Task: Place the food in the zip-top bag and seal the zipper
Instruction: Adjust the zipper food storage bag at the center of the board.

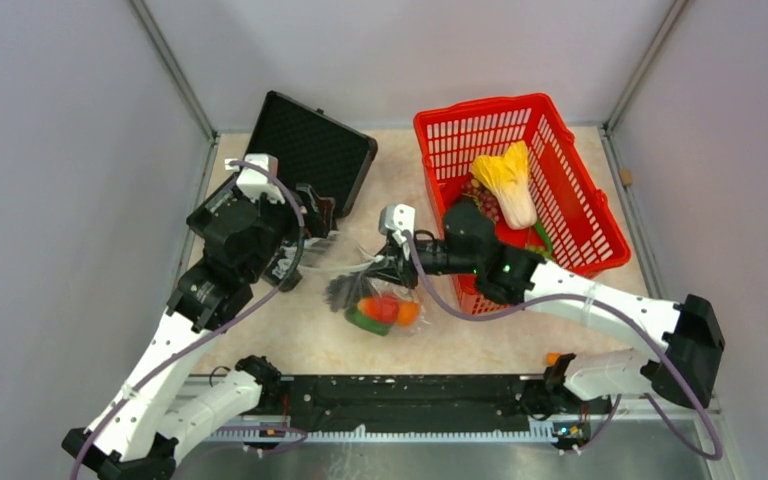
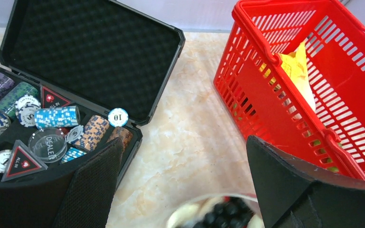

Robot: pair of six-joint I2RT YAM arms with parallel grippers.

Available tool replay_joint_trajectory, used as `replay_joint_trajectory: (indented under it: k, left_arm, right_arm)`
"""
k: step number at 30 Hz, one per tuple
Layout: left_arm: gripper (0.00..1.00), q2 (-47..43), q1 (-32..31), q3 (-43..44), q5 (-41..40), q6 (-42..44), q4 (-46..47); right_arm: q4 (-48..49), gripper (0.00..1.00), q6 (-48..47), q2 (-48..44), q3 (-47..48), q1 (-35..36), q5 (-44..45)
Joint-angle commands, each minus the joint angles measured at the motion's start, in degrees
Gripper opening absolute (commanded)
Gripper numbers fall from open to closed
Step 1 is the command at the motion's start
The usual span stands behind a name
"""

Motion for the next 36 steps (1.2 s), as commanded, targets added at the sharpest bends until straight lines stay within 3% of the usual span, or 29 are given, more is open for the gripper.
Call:
replay_joint_trajectory:
  k: [1,7,14,23,29,34,36]
  left_arm:
    - [0.99,-1.5,0.3,1.9,3.0,3.1,1.0]
    - [0.99,-4.0,0.3,2.1,9.9,8.6,0.7]
    - [0.99,-4.6,0.3,-2.3,23.6,14.8,3.3]
    - [0.94,0.2,0.2,-11.0,49.3,20.9,13.7]
    - [0.87,-1.0,0.1,-12.4,52.4,22.6,16.0]
    - [0.75,-0.3,-0.8,-13.2,55.9,22.5,17.0]
    - [0.74,0.0,-2.0,-13.7,55.4,22.5,17.9]
  right_arm:
    - [-14.5,0.00,-9.5,2.8,12.9,-0.4,-13.6]
    - [-28.6,0.00,-16.8,9.1,16.6,-2.9,-14.6]
    - [-16.0,0.00,-15.5,9.3,4.6,-8.2,-15.9]
    - [-19.1,0.00,-25.8,9.0,3.8,-8.7,-21.6]
    - [-12.2,0.00,-29.5,1.7,-1.5,-8.7,-25.0]
    - [-12.5,0.00,-32.8,-1.1,-2.4,-8.8,-27.4]
    - [-10.5,0.00,-32.2,-2.1,-3.7,-8.8,-26.9]
